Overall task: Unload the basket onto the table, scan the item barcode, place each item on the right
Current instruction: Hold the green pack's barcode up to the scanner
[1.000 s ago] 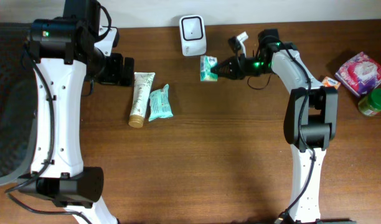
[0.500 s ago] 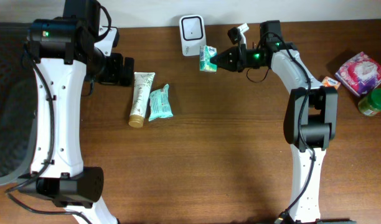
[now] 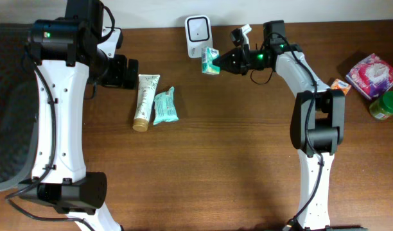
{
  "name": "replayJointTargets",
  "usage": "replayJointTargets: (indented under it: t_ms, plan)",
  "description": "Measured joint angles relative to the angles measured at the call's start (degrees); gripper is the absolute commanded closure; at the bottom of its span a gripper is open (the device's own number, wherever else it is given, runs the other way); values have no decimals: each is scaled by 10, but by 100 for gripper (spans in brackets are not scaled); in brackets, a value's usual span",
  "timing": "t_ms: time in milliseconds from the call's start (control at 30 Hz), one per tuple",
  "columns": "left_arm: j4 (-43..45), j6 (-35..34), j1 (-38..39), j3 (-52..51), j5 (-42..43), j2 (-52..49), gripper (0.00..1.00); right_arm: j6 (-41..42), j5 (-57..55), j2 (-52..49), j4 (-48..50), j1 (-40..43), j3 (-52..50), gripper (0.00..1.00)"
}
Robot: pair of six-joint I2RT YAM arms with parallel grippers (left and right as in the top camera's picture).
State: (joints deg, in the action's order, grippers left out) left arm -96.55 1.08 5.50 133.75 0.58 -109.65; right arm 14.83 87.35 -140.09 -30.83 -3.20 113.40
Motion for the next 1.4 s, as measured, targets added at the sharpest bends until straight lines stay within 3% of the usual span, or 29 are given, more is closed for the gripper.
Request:
replayJointTargets:
  t_ms: [200,600,1400]
  plan:
    - [0,0,0,0,0,0,1,-16,0,0,37,50,0,96]
    - [0,0,0,0,0,0,1,-103,0,0,91,44,0,95]
    - [0,0,0,0,0,0,1,-108,0,0,120,18,0,93]
